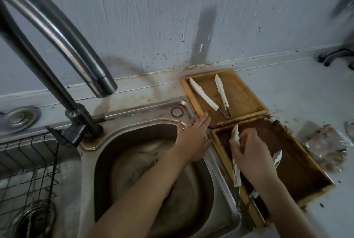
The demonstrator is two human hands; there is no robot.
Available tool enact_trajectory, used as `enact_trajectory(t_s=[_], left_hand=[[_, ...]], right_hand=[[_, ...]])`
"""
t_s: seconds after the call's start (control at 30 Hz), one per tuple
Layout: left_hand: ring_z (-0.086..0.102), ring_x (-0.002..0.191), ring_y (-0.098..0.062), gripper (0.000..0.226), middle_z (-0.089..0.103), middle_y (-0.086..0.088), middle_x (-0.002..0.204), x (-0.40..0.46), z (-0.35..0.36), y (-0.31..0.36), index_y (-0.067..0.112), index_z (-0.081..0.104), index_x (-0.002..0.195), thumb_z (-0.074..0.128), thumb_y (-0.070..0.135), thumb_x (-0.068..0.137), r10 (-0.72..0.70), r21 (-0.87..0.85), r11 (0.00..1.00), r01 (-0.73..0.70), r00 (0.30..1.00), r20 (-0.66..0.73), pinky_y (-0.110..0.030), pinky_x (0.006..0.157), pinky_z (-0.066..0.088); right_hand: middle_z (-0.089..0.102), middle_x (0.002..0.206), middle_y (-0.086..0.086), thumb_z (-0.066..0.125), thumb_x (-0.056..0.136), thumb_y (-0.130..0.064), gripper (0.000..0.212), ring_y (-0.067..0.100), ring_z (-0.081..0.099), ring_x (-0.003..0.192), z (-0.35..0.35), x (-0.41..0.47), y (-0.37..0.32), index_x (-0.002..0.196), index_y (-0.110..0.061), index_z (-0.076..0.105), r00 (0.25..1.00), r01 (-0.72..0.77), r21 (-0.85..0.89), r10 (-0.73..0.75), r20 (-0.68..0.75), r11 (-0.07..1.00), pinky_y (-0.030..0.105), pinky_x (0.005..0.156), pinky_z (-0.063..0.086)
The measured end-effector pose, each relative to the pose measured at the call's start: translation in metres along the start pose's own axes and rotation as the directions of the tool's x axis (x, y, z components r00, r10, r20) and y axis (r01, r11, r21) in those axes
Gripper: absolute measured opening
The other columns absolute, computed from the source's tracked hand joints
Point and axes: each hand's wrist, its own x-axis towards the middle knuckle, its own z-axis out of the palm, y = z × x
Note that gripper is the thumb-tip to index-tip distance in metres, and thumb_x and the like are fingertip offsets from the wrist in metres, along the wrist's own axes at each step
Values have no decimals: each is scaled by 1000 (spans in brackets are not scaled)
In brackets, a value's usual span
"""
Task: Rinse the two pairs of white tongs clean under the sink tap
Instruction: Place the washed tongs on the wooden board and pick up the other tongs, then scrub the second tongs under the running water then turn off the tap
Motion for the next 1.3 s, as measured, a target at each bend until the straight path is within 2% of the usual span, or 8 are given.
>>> enact_trajectory(t_s=[0.3,0.57,0.7,0.8,0.9,1.07,1.17,1.3], left_hand=[[5,147,-24,66,5,4,160,-11,-29,15,22,9,149,43,32,94,-33,147,989,12,989,142,-62,112,-2],[38,136,-22,46,50,-3,140,-35,-74,10,21,39,137,44,31,93,-29,132,991,34,999,-41,-63,112,1],[53,120,-17,31,62,2,121,-61,-98,0,22,53,121,40,31,95,-52,78,995,65,985,-168,-58,114,6],[56,115,-17,30,63,-1,116,-91,-115,-14,22,53,121,41,28,95,-108,64,989,130,956,-273,-53,115,7],[45,127,-18,34,57,-1,128,-121,-129,-36,22,48,127,44,26,93,-135,56,984,168,919,-370,-49,117,9],[33,137,-16,39,43,-5,142,-173,-137,-75,13,45,131,49,13,92,-261,-229,962,148,740,-619,-23,114,17],[35,133,-17,48,40,-10,141,-192,-134,-88,7,40,132,54,1,87,-418,-412,902,132,506,-754,-15,112,19],[39,131,-20,58,43,-6,141,-190,-140,-108,10,39,136,65,8,84,-762,-766,625,153,333,-555,-32,113,30]], right_hand=[[55,62,0,59,83,-9,28,13,53,45,-1,-22,6,80,-26,38,991,13,69,-22,132,998,22,39,41],[45,67,-14,70,77,-5,35,6,56,53,-38,-20,-16,82,-23,41,915,146,278,-23,-402,949,13,39,39],[53,105,-3,66,84,-20,40,9,64,74,-53,-18,-52,87,-55,47,910,268,627,23,-415,731,13,56,51],[68,97,-12,61,87,-17,28,4,69,84,-50,-22,-77,107,-34,50,977,164,913,65,-202,374,16,59,55],[74,86,-14,57,90,-12,19,7,71,83,-36,-23,-97,96,-30,62,999,-31,972,12,29,234,25,64,59],[64,104,5,53,93,-12,23,21,65,91,1,-25,-128,114,-21,57,973,-231,961,11,232,155,32,61,56],[58,113,7,49,95,-13,34,27,60,100,24,-29,-145,128,-20,45,944,-323,929,-8,330,180,42,70,55],[59,104,6,47,96,-15,26,28,67,87,43,-36,-161,121,-23,44,921,-360,910,-76,382,205,42,64,57]])
